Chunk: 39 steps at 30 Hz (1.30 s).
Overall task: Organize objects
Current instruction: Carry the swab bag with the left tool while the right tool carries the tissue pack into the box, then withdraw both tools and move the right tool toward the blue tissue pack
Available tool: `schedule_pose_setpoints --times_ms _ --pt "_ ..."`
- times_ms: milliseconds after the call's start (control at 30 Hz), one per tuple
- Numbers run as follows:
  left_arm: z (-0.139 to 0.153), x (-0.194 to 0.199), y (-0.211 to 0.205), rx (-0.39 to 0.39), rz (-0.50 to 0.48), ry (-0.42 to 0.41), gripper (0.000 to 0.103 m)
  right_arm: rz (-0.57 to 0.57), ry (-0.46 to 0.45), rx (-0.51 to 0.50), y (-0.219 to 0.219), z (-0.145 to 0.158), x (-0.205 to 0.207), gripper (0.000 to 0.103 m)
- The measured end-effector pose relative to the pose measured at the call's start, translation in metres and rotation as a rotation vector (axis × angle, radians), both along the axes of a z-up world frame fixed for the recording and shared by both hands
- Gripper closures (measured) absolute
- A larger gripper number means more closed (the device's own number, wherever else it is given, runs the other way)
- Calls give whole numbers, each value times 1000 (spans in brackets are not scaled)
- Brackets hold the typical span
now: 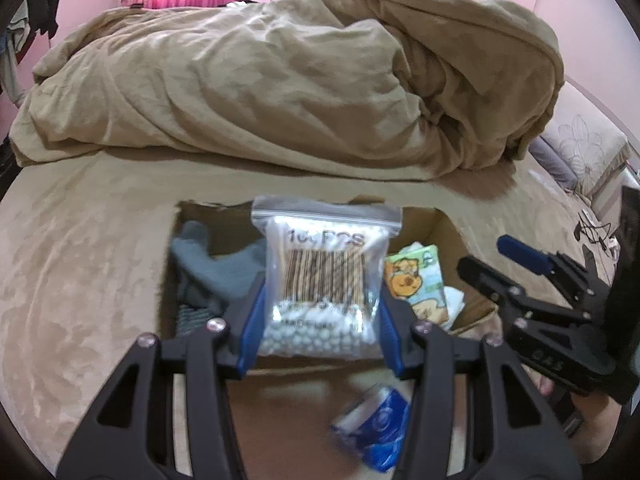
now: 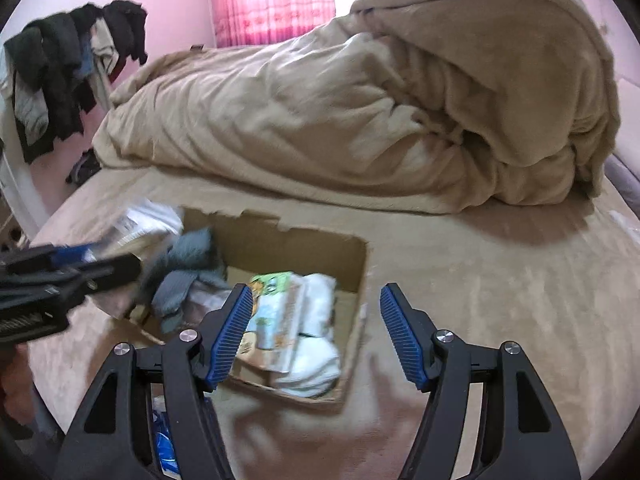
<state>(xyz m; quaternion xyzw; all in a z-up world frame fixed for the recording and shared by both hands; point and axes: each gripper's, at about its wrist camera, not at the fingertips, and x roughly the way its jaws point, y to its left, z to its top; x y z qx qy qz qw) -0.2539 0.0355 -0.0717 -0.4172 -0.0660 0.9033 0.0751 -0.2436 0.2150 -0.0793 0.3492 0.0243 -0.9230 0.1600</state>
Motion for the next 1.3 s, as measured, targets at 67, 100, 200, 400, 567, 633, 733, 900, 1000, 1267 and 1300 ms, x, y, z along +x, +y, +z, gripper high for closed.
schedule_pose_setpoints --times_ms 67,100,200,400,567,633,733,900,1000,1267,1300 --pt "-3 -9 8 2 -6 -8 53 -8 2 -7 5 1 0 33" --pt "-5 -14 11 1 -9 -14 53 -7 3 -11 8 0 0 33" --pt "-12 -30 20 4 -32 -48 53 -14 0 -12 16 -1 0 33" --pt "-18 -45 28 7 -32 -99 41 -40 14 -24 31 2 1 33" --pt "-3 -39 22 28 -11 -67 14 -53 30 -38 34 8 5 33" --pt "5 -32 17 27 -2 -51 14 -62 23 -60 35 12 7 33" --pt "18 -16 11 9 -2 -20 14 -72 33 -74 34 21 17 33" --pt "39 28 -8 -23 3 29 14 -71 42 -67 27 31 43 33" --pt "50 58 -18 -20 16 64 14 -69 41 -53 22 37 61 33" --pt "66 126 -37 -15 12 118 14 -59 38 -33 7 60 117 29" --pt "65 132 -39 -20 13 115 14 -55 41 -31 5 63 123 26"
